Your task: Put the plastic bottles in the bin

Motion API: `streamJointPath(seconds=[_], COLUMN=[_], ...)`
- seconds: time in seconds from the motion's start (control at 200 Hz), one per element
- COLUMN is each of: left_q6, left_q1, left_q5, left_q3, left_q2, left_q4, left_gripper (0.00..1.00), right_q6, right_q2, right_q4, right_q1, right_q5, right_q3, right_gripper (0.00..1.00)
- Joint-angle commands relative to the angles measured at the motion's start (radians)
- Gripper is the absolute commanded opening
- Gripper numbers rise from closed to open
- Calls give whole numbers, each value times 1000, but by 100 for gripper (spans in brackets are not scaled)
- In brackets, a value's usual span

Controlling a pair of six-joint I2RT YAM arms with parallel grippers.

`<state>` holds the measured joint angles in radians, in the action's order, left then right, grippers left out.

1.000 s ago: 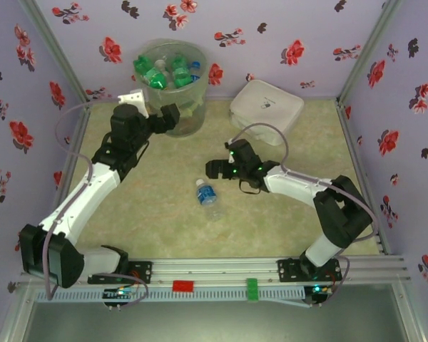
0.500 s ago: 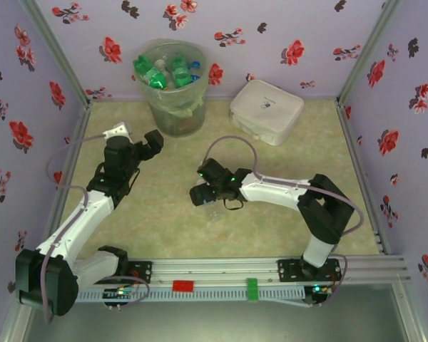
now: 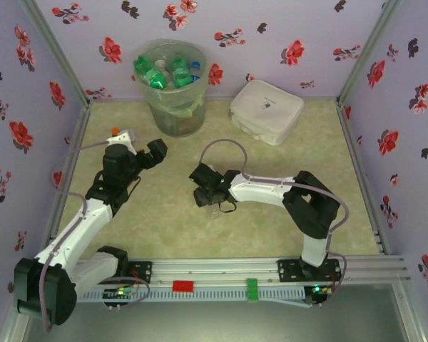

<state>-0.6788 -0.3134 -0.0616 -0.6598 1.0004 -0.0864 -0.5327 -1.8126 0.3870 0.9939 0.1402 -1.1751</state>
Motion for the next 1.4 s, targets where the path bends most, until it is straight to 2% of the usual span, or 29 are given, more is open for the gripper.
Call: streamJointPath(seconds=[0.0, 0.22, 0.43, 0.555, 0.7, 0.85, 1.04, 1.165, 1.255, 1.335, 1.395], left_q6=[-3, 6, -18, -56, -9, 3, 1, 12, 15, 19, 21], left_q1=[-10, -143, -248, -307, -356, -359, -360, -357, -356, -352, -345], left_q5=[-129, -176, -220, -277, -306, -307, -306, -307, -307, -305, -305], left_q3=[16, 6, 14, -5, -71, -90, -128, -154, -163, -172, -180], left_q2=[-19, -7, 81, 167, 240, 290, 339, 367, 377, 379, 376], left_q4=[-51, -135, -307, -401, -363, -376, -395, -377, -370, -355, -341], left_gripper=[100, 100, 100, 100, 100, 100, 99, 89, 73, 62, 55], right_q6=[-25, -103, -206, -246, -318, -370, -393, -402, -400, -399, -395], right_q2=[118, 266, 316, 317, 303, 304, 315, 323, 329, 335, 342], right_q4=[-77, -286, -411, -478, -579, -675, -708, -734, -745, -756, -763], right_q1=[-35, -178, -284, -309, -314, -314, -314, -316, -316, -318, -323], right_q5=[22, -140, -262, -308, -371, -411, -426, -428, -431, -426, -415], right_q3=[8, 47, 29, 28, 47, 91, 123, 138, 143, 149, 153], right_gripper=[52, 55, 57, 57, 57, 58, 58, 60, 64, 71, 80])
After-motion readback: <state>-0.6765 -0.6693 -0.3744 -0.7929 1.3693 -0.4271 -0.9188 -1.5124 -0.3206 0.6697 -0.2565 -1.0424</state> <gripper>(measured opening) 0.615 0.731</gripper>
